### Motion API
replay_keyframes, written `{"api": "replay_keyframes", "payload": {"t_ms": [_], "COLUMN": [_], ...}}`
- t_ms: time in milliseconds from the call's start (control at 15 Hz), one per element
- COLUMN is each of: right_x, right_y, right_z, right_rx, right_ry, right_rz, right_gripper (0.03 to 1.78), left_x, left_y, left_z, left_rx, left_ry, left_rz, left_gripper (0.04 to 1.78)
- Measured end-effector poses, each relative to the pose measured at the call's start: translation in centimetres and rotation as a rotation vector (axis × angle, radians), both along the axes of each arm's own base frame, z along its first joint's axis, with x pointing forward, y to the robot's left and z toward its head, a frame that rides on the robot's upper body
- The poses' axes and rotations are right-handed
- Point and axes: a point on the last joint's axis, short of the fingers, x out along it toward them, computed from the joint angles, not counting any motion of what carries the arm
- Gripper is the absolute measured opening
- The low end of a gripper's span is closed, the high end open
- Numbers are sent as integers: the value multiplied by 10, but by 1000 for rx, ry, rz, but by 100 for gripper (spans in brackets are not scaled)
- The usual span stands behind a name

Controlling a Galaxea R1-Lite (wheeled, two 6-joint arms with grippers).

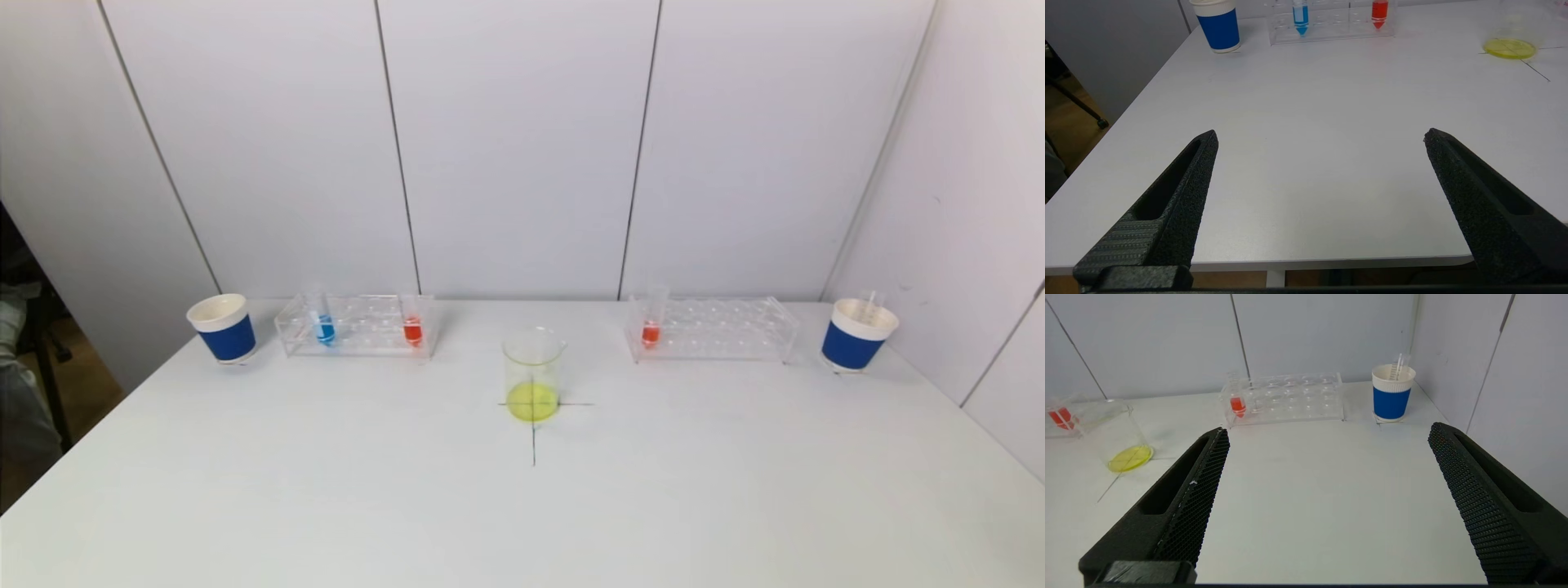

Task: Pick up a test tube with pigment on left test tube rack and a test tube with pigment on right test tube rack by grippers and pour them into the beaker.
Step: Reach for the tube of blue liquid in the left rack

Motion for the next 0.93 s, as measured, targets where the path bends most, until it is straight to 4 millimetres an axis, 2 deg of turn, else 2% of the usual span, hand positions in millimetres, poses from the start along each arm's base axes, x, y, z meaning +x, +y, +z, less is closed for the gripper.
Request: {"api": "replay_keyframes", "payload": {"t_ms": [133,333,733,933], "right_x": [-20,-38,-44,-43], "right_y": [0,0,0,1], "right_z": [-15,-37,-58,-68], "right_rx": [-10,-40,-178,-224], "right_ry": [16,20,-32,24], "right_rz": [0,-6,-6,56], "right_gripper": [177,177,177,177], "left_x": [0,0,0,0], "left_y": [0,0,0,0], "left_z": [0,0,0,0], "left_rx": [0,0,0,0], "left_ry": [0,0,0,0], "left_rz": [0,0,0,0], "left_gripper": [176,176,176,176]}}
